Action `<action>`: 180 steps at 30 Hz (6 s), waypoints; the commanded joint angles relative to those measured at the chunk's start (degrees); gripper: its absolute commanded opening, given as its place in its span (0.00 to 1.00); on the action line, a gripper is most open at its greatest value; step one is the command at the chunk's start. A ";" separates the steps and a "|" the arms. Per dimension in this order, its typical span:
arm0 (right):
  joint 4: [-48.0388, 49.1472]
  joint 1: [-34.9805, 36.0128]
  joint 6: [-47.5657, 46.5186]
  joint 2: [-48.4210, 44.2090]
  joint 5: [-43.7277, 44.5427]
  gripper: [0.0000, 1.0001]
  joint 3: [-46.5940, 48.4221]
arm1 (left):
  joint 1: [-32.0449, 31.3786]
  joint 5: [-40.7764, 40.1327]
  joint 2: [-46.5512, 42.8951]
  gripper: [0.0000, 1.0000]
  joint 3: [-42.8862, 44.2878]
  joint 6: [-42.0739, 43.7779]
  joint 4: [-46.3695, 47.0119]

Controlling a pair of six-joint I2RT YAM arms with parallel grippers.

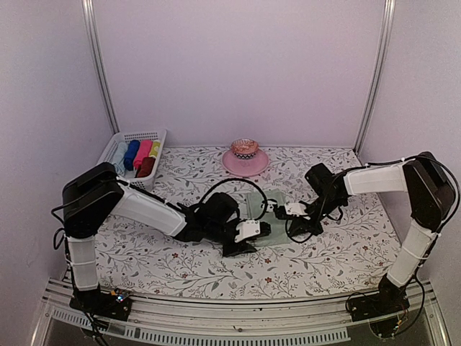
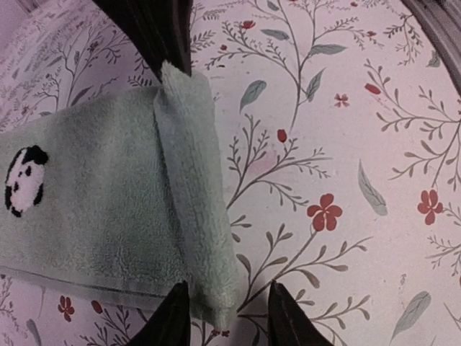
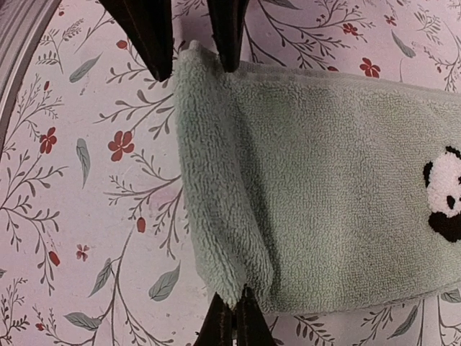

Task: Roll the towels
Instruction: Roll the towel at the center of the board.

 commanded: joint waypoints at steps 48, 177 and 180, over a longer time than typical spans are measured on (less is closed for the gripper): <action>-14.03 -6.69 5.53 10.97 -5.28 0.05 10.71 | 2.87 12.46 5.10 0.36 8.53 -16.51 0.56; -20.20 -5.29 14.31 20.76 0.14 0.17 23.45 | -9.00 -38.93 13.56 0.00 8.04 20.98 -8.82; -18.25 -5.31 13.39 16.44 0.92 0.33 21.89 | -8.68 -34.60 11.46 0.00 7.51 18.57 -9.78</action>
